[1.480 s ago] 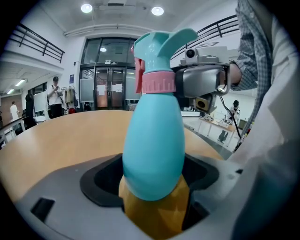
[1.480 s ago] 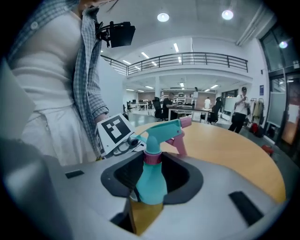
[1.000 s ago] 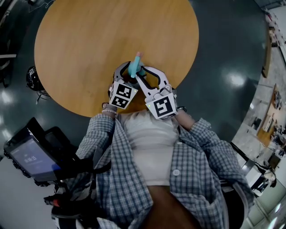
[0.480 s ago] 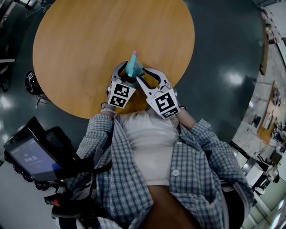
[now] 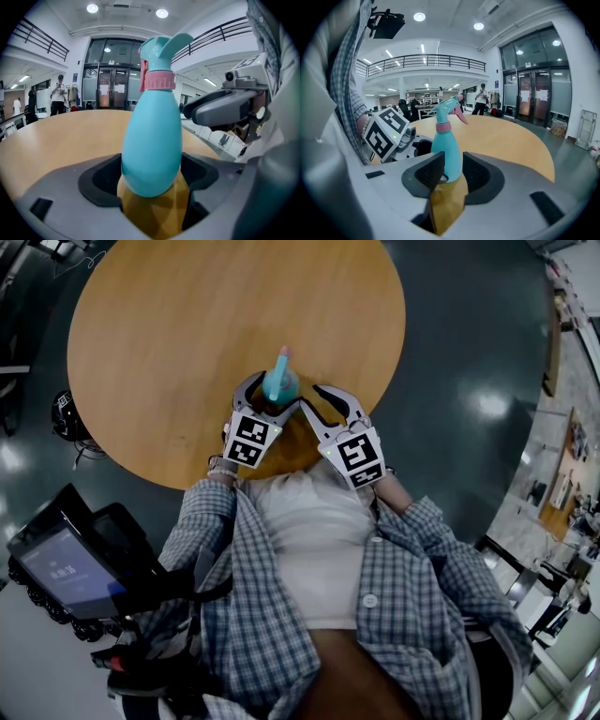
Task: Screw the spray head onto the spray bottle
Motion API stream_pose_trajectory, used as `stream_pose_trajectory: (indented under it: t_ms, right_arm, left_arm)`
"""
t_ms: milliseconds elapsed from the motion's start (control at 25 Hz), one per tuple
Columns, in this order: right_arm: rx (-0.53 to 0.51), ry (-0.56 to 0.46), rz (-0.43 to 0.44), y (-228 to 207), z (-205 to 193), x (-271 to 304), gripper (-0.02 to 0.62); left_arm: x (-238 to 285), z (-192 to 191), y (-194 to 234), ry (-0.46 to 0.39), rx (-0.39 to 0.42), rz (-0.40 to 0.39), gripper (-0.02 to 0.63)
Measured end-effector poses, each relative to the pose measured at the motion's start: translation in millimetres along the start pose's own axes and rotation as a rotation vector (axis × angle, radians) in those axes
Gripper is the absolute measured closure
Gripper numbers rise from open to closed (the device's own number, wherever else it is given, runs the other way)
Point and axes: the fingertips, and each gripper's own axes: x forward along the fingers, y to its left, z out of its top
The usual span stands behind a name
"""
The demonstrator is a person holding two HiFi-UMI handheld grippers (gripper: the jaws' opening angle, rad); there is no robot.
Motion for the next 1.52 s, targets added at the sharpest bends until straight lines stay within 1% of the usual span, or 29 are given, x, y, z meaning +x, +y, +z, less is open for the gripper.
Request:
stream_pose_trajectory:
  t_ms: [120, 240, 400, 440, 520, 560, 640, 720, 800, 880, 1200, 1520]
  right_arm:
    - [0.020, 0.014, -0.012, -4, -7, -2, 0.498]
    - [0.026, 0.026, -0.020, -7, -13, -4, 0.498]
    - [0.049, 0.038, -0.047, -16, -20, -5, 0.499]
    - [0.058, 0.046, -0.047, -18, -24, -5, 0.499]
    - [0.074, 0.064, -0.035, -20, -31, -3, 0.499]
    - [0.083, 0.071, -0.028, -21, -34, -2, 0.500]
    - [0.102, 0.078, -0.021, -24, -39, 0, 0.527]
    - [0.114, 0.079, -0.018, -25, -40, 1, 0.561]
    - [0.115, 0.078, -0.015, -25, -41, 3, 0.588]
    - [0.111, 0.079, -0.013, -25, -42, 5, 0.596]
    - [0.100, 0.100, 0.030, -18, -51, 15, 0.600]
    - [0.100, 0.110, 0.032, -18, -53, 16, 0.600]
  left_arm:
    - [0, -12, -2, 0.013, 0.010, -0.001, 0.221]
    - [-4, -19, 0, 0.025, 0.019, 0.019, 0.222]
    - [-16, -28, 7, 0.042, 0.011, 0.049, 0.226]
    - [-20, -29, 8, 0.048, 0.022, 0.057, 0.284]
    - [-28, -32, 11, 0.061, 0.047, 0.081, 0.376]
    - [-31, -32, 13, 0.057, 0.046, 0.095, 0.430]
    - [-39, -27, 19, 0.036, 0.020, 0.127, 0.526]
    - [-46, -23, 23, 0.024, -0.008, 0.145, 0.598]
    - [-51, -23, 23, 0.021, -0.016, 0.145, 0.600]
    - [-54, -25, 21, 0.024, -0.012, 0.141, 0.600]
    - [-63, -35, 21, 0.037, -0.026, 0.149, 0.600]
    - [-61, -35, 21, 0.049, -0.007, 0.146, 0.600]
